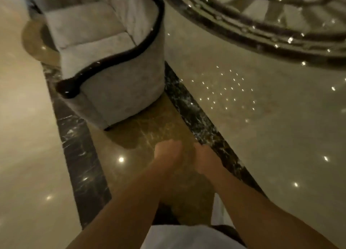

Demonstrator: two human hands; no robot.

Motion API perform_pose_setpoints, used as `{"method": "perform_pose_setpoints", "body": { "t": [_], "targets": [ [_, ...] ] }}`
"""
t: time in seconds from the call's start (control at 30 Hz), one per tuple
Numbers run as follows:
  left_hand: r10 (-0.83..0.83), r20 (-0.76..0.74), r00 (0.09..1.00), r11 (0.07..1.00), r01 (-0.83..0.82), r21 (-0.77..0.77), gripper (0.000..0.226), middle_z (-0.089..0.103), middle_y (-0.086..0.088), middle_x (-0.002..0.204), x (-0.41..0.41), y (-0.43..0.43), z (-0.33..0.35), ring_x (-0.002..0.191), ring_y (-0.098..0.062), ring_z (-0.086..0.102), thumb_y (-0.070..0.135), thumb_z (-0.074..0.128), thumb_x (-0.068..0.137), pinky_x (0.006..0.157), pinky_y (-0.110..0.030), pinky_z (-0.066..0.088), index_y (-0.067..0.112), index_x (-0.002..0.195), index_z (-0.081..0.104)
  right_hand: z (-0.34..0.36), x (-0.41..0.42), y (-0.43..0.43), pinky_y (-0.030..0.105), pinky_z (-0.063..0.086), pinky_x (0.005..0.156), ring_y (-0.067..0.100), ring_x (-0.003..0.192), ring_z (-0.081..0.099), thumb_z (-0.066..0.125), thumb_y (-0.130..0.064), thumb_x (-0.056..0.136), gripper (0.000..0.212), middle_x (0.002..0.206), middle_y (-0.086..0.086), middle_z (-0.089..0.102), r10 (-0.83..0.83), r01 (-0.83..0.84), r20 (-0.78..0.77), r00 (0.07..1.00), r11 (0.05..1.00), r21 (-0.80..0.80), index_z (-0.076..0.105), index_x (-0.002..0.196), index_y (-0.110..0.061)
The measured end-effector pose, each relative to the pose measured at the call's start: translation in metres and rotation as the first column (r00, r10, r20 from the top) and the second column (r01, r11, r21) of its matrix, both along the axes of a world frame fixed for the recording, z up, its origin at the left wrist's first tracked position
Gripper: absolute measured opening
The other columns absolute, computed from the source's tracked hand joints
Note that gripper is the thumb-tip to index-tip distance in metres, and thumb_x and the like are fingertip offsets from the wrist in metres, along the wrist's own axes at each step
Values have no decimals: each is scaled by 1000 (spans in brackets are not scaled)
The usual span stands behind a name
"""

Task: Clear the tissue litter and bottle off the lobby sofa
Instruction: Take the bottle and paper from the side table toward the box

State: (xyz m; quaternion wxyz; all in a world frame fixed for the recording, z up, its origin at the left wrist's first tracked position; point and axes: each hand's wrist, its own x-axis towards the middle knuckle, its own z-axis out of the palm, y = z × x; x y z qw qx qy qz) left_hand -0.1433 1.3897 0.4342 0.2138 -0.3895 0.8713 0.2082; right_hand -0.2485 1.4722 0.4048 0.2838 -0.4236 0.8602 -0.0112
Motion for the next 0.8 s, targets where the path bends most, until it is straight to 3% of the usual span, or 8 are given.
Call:
{"method": "perform_pose_setpoints", "body": {
  "t": [0.13,0.2,0.27,0.4,0.5,0.57,0.67,0.8],
  "targets": [
    [250,-46,967,955,-254,-152,10,54,2,77,110,-118,29,69,-20,57,23,55,86,57,-33,39,19,94,60,33,74,-134,44,49,94,29,109,57,48,-32,92,34,124,11,56,241,-238,18,970,966,-103,50,123,-16],
    [365,-55,929,905,-368,-212,6,51,2,73,167,-154,36,60,-16,48,21,57,86,55,-33,40,20,92,58,49,112,-197,45,49,93,28,113,53,47,-32,92,42,131,8,50,349,-343,26,937,930,-135,44,132,-18],
    [522,-92,848,818,-528,-227,12,57,2,79,228,-186,35,63,-15,52,20,58,84,58,-32,44,22,95,58,59,148,-258,42,49,88,26,111,52,47,-29,93,43,131,7,48,471,-464,0,882,870,-163,42,134,-18],
    [724,-6,690,668,-703,-245,23,67,-2,96,325,-216,31,84,-23,66,24,60,79,66,-32,49,22,102,63,80,203,-346,39,50,76,21,90,51,50,-29,91,22,106,1,48,636,-628,-21,771,755,-185,50,112,-22],
    [771,81,632,633,-745,-213,27,67,-4,98,369,-243,16,87,-24,66,27,63,79,70,-30,50,20,105,62,77,236,-397,36,47,70,20,84,50,51,-28,90,9,102,2,50,717,-712,-31,697,685,-155,48,97,-23],
    [787,85,611,615,-767,-184,29,66,-3,98,388,-283,3,86,-24,65,27,64,79,72,-31,51,20,106,60,68,259,-442,37,47,72,22,86,52,49,-25,91,10,105,5,53,771,-770,-36,635,630,-98,50,99,-19],
    [761,70,645,646,-744,-168,34,66,-4,100,400,-361,-7,88,-25,65,27,61,76,67,-30,47,21,109,60,51,285,-511,37,47,76,26,94,54,49,-24,91,19,110,10,53,813,-813,37,581,582,7,52,106,-15],
    [715,67,696,698,-705,-128,45,64,-5,110,404,-474,-3,95,-26,64,30,64,76,75,-34,50,24,120,55,43,298,-619,35,47,76,25,92,56,53,-28,86,27,106,6,57,825,-830,120,551,529,177,56,111,-17]
  ]
}}
